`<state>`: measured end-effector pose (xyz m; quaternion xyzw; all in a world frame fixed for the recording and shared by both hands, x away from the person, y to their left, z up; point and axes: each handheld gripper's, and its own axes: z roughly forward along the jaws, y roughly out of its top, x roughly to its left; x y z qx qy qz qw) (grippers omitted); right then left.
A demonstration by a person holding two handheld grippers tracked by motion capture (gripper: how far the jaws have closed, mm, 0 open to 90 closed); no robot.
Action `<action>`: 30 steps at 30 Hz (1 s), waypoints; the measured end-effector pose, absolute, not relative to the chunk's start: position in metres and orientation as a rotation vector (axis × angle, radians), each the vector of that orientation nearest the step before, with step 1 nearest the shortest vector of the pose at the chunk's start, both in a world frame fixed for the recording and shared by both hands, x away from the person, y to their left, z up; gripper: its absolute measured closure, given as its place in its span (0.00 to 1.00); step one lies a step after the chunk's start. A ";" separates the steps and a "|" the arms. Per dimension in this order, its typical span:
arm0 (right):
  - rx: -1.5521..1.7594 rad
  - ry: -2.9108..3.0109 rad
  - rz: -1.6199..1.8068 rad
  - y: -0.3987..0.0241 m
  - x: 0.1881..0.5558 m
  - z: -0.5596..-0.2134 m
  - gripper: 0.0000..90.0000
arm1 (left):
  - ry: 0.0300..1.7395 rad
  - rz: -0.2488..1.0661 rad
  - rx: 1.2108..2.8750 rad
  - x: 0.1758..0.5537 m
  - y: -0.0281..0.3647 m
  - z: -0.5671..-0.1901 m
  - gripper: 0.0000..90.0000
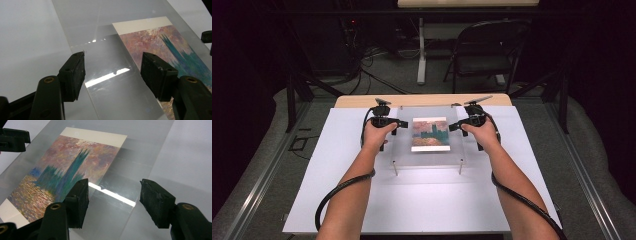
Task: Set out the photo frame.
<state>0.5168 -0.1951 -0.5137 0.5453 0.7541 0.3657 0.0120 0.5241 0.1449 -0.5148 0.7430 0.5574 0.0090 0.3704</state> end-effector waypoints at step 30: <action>1.791 2.352 1.189 -0.195 0.524 -0.531 0.36 | 1.485 -0.085 1.876 0.527 0.150 -0.534 0.36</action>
